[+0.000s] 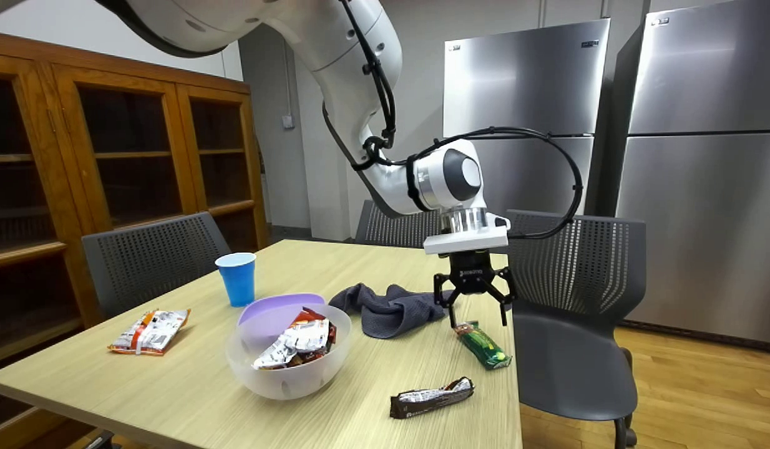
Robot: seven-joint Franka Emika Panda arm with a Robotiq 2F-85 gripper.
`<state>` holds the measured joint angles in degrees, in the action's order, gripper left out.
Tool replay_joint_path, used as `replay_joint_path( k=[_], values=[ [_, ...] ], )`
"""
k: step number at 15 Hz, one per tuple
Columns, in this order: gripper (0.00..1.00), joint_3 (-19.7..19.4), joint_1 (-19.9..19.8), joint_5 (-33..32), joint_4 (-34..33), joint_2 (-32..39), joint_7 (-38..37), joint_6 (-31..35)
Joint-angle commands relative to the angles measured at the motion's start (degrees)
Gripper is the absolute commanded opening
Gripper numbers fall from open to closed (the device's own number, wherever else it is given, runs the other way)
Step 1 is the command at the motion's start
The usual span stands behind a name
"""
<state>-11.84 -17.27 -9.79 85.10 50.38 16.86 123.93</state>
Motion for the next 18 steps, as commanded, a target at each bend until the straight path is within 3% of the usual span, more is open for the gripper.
replay_joint_path(
  k=[1,6,18],
  values=[
    [1.00,2.8,-2.8,-0.6,-0.4,1.3,6.5,3.9],
    [1.00,5.2,-5.6,-0.3,-0.9,3.2,15.0,7.5],
    [1.00,6.9,-9.2,0.3,5.7,-1.2,30.1,13.1]
  ],
)
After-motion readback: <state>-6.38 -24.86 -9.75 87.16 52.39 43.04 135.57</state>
